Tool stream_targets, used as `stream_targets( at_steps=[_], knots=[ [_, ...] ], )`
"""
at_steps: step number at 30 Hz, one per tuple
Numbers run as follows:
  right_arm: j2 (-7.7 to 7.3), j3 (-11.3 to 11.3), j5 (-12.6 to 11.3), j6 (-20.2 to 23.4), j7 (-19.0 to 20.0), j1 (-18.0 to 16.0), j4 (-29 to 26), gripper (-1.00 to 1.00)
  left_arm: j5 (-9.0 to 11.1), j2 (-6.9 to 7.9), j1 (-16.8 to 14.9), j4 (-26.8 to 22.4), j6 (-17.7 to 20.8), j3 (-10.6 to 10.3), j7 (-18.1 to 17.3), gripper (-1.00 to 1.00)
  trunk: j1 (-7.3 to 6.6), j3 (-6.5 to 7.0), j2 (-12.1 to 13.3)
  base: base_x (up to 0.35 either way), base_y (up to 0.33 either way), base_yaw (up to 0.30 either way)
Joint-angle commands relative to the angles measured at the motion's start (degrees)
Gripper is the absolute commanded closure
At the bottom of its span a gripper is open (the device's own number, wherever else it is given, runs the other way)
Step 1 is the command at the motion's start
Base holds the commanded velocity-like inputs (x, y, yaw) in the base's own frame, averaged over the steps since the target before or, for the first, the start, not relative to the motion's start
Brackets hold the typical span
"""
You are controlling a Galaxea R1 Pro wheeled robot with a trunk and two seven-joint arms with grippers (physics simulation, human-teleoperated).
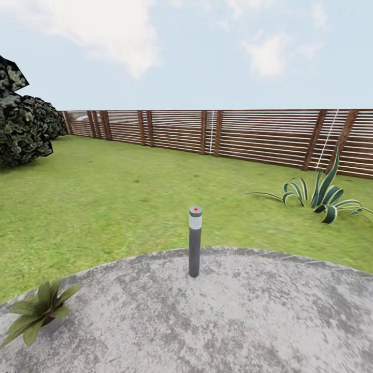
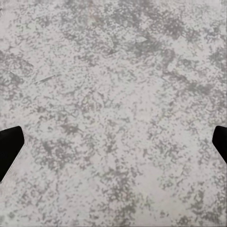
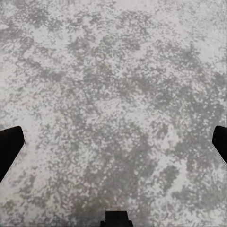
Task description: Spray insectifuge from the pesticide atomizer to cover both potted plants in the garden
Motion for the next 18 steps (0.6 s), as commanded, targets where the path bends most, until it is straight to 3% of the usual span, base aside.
stream_targets(
  at_steps=[1, 18],
  knots=[
    [0.00, -0.03, 0.02, -0.17, -0.02, -0.02, 0.02, -1.00, -0.11, 0.00, -0.06, 0.06, -0.20, -0.03, -0.06, -1.00, 0.03, -0.06, -0.02, 0.334, 0.000, 0.277],
    [0.00, -0.03, 0.02, -0.17, -0.02, -0.02, 0.02, -1.00, -0.13, 0.00, -0.07, 0.09, -0.20, -0.03, -0.06, -1.00, 0.03, -0.06, -0.02, 0.334, 0.000, 0.277]
  ],
)
